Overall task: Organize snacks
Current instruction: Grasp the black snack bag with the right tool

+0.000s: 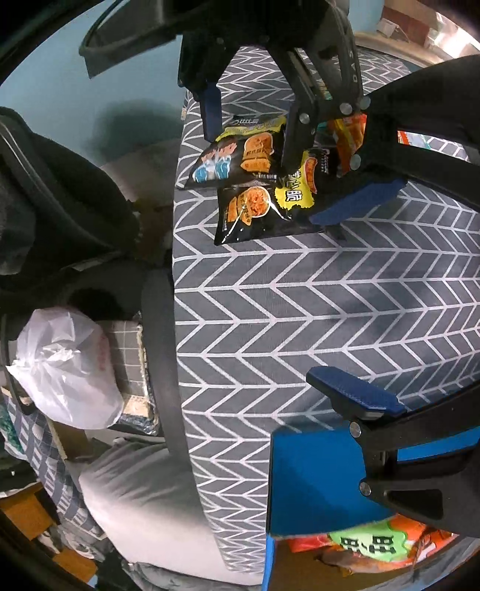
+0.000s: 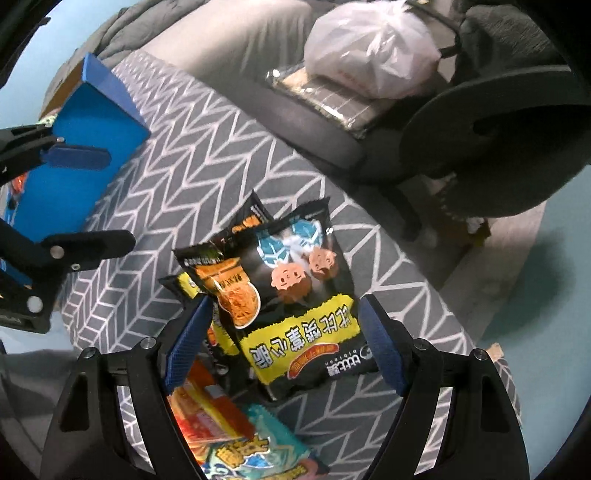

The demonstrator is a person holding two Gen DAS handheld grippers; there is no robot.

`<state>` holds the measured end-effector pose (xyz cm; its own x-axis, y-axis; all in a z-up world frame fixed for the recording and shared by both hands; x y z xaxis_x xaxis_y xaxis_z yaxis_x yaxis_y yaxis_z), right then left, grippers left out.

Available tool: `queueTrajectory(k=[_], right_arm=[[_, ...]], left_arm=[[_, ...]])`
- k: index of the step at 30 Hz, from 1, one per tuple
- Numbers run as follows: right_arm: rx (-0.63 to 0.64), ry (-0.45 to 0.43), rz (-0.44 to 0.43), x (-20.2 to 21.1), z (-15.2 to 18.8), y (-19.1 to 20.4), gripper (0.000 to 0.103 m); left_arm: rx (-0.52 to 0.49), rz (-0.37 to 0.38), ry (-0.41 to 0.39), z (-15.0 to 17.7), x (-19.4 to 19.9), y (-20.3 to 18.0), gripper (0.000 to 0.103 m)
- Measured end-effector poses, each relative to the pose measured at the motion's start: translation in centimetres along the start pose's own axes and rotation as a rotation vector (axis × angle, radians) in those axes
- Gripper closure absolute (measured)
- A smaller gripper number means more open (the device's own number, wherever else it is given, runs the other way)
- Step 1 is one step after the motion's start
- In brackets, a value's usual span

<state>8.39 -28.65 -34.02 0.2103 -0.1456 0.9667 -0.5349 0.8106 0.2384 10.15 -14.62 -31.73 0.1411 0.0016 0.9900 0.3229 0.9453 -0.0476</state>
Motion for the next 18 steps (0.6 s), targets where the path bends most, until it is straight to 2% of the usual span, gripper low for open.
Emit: queueTrajectory(k=[6,9,12,18], right_arm=[[-0.028,0.000,-0.040,-0.8,-0.2,-0.3,0.023],[-0.033,-0.001,-0.048,-0.7,0.1,-0.2,0.031],[-0.049,0.001,-0.066,-0.5,0.5,-0.2,0.032],[-0.111,-0.042,-0.029,0.7,1.0,-0.7,0.033]], left_arm=[[-0.016,0.005,0.008,0.0,-0.3,-0.7,0.023],[-0.026,0.004,0.005,-0.2,-0.1,-1.1,0.023],[-0.027,0.015,0.001,-0.1,0.5,-1.5,0.023],[-0.042,0.038,-0.007,0.1,1.5,-2.5,0.023]])
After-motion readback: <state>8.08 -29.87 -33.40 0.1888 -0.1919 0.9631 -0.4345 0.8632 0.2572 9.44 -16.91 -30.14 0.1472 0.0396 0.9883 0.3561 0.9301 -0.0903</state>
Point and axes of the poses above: each gripper's, at about its wrist camera, not at the fingertips, and x roughly against the way its jaws point, y to its left, z to its underside, the point moved 10 cm from there along -x, roughly the way its jaws point, and after that the axes turned 13 degrees about y, right-handed, at the moved point
